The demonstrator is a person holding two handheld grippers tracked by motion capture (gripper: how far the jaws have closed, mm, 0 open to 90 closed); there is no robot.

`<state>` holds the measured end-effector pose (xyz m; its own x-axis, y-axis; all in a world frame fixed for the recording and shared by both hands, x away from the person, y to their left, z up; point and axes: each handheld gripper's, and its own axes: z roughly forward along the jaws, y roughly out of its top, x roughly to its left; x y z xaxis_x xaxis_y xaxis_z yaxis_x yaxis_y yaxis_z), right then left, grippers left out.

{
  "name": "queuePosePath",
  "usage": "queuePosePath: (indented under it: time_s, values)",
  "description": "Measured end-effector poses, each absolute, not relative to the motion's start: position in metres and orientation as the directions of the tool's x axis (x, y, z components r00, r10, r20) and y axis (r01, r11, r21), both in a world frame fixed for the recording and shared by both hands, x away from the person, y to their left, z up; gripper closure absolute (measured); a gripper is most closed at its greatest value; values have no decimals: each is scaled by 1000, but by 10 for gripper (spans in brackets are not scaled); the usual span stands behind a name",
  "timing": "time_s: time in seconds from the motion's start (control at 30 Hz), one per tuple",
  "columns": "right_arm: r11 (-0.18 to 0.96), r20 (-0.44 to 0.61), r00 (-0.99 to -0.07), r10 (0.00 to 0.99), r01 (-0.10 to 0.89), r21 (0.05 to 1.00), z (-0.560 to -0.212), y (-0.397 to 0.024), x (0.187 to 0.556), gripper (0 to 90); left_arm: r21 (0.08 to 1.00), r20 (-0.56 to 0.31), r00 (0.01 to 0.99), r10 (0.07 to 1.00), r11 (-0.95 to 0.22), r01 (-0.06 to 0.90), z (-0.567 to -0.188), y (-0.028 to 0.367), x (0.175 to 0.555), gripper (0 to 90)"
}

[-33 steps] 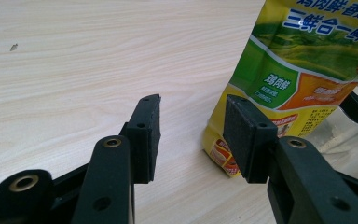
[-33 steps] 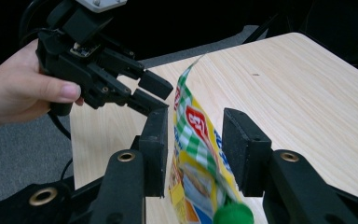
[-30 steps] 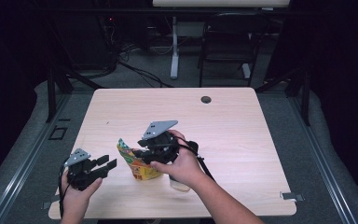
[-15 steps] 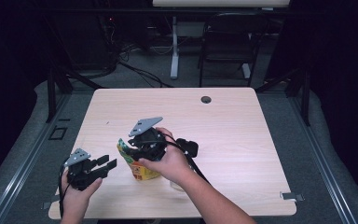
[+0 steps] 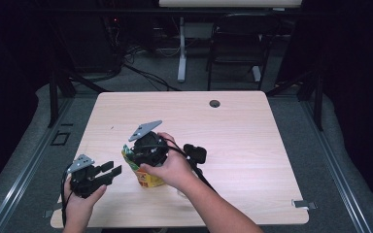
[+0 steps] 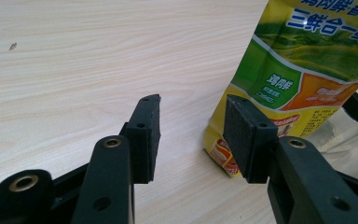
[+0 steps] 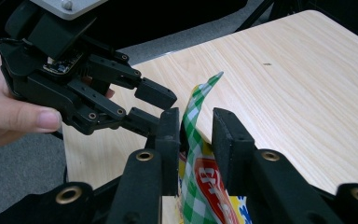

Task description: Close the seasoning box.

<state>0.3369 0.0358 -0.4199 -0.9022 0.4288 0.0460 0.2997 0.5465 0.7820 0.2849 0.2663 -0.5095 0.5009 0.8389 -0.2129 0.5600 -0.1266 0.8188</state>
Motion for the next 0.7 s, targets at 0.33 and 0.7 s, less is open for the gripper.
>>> queuePosePath:
  time_s: [0.33,0.7]
  values:
    - [569,34,-906,422,294,768,-417,39,338,795,819,-211,501,839,-128,559,-510,267,285,564]
    - [575,33,-915,402,280,769,-415,37,337,880,819,-213,495,842,-122,560,-511,268,286,558]
